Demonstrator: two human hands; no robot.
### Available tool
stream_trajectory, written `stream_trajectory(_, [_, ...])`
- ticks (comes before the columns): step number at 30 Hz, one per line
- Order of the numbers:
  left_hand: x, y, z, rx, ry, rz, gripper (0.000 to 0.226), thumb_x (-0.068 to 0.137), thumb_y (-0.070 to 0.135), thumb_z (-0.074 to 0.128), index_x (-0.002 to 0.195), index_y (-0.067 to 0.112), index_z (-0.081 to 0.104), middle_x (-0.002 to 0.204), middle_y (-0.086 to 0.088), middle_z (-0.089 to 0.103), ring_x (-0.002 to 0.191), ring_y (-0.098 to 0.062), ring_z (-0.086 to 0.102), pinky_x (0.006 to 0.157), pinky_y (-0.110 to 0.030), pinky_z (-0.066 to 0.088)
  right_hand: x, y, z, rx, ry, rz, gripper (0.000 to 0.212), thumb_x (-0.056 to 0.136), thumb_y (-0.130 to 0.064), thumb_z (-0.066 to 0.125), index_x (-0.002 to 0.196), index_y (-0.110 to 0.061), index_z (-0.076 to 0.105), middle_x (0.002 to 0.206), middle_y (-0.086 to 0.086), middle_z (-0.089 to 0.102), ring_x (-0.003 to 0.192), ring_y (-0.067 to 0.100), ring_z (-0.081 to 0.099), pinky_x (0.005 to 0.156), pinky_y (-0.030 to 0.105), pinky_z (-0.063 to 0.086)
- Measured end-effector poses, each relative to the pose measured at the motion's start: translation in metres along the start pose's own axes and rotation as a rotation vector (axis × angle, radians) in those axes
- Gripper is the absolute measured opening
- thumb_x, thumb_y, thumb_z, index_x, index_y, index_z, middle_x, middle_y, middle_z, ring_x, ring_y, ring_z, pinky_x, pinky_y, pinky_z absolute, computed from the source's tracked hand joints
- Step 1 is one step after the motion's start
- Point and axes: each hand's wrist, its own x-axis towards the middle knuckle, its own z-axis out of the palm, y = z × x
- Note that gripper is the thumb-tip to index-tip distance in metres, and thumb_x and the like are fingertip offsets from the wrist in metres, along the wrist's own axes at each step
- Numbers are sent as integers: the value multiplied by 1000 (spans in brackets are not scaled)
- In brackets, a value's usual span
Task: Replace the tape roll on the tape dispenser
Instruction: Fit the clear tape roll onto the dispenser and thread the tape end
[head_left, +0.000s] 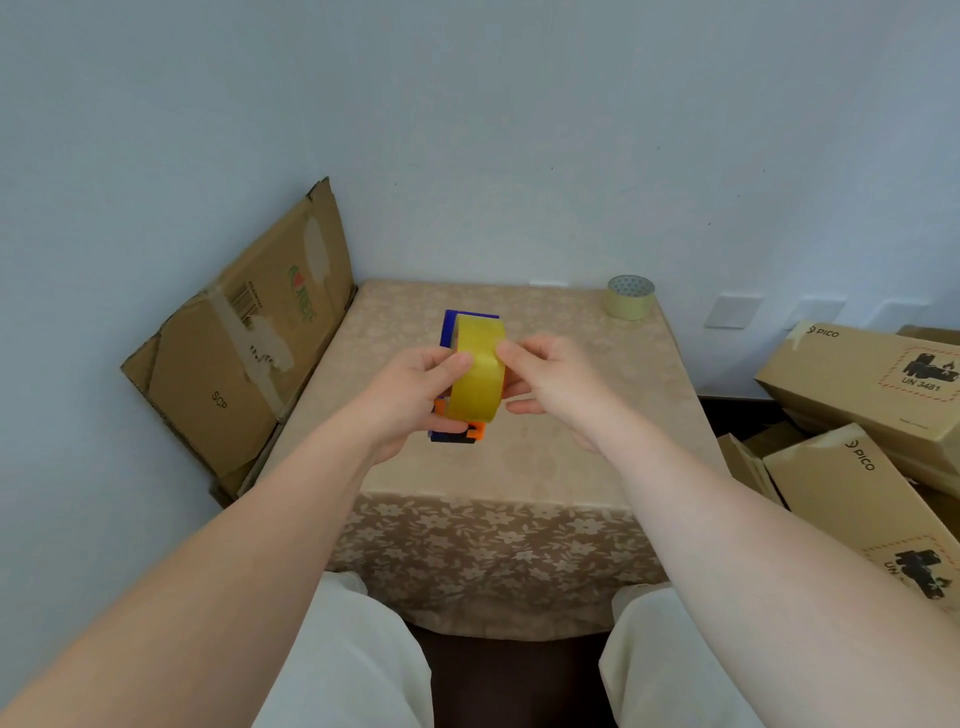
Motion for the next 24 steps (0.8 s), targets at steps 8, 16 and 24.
stream_trajectory(8, [0, -2, 3, -47, -25, 24, 33, 96, 25, 47, 124, 11, 57, 120, -10, 65, 108, -22, 64, 90, -43, 54, -1, -2, 0, 141, 6, 29, 8, 92, -28, 59, 96, -21, 63, 97, 0, 70, 90, 16, 67, 82, 28, 55])
stream_trajectory(16, [2, -3, 7, -87, 63, -22, 44, 93, 44, 48, 122, 13, 57, 118, -10, 65, 105, -22, 65, 83, -46, 57, -7, 1, 5, 150, -33, 20, 22, 92, -20, 59, 113, -15, 62, 106, 3, 68, 98, 18, 65, 84, 28, 52])
stream_trajectory(24, [-3, -2, 9, 4, 10, 44, 33, 96, 28, 48, 121, 9, 56, 119, -13, 65, 107, -28, 64, 89, -42, 54, -7, 0, 7, 183, 37, 40, 24, 94, -27, 55, 109, -11, 63, 105, 7, 70, 95, 20, 67, 84, 30, 53])
